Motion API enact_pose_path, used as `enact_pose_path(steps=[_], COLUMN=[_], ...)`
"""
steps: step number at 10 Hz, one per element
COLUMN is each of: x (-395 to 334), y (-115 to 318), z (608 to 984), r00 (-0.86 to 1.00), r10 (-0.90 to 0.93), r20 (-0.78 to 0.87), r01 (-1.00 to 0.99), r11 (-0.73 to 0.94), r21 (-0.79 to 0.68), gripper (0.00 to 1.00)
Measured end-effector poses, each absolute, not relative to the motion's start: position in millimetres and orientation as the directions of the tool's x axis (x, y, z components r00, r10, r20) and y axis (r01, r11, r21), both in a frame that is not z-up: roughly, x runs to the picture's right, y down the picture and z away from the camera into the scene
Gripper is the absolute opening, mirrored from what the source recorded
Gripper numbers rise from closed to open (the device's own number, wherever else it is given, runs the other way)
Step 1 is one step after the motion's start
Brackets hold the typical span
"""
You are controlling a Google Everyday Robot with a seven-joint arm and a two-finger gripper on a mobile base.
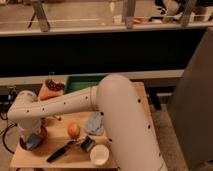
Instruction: Wipe red bowl with sponge
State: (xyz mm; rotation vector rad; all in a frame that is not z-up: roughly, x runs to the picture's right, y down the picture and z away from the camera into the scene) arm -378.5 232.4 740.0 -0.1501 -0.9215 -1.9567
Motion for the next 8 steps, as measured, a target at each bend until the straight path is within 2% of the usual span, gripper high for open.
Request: enact_pose_path(steps=[8], x=[-348.0], y=[219.4], z=[744.8], r00=[-0.505], r10=[-0.71], r20=[0.491], r01=[0.845], r11=[-0.292], r21=[0.447], gripper=[0.05])
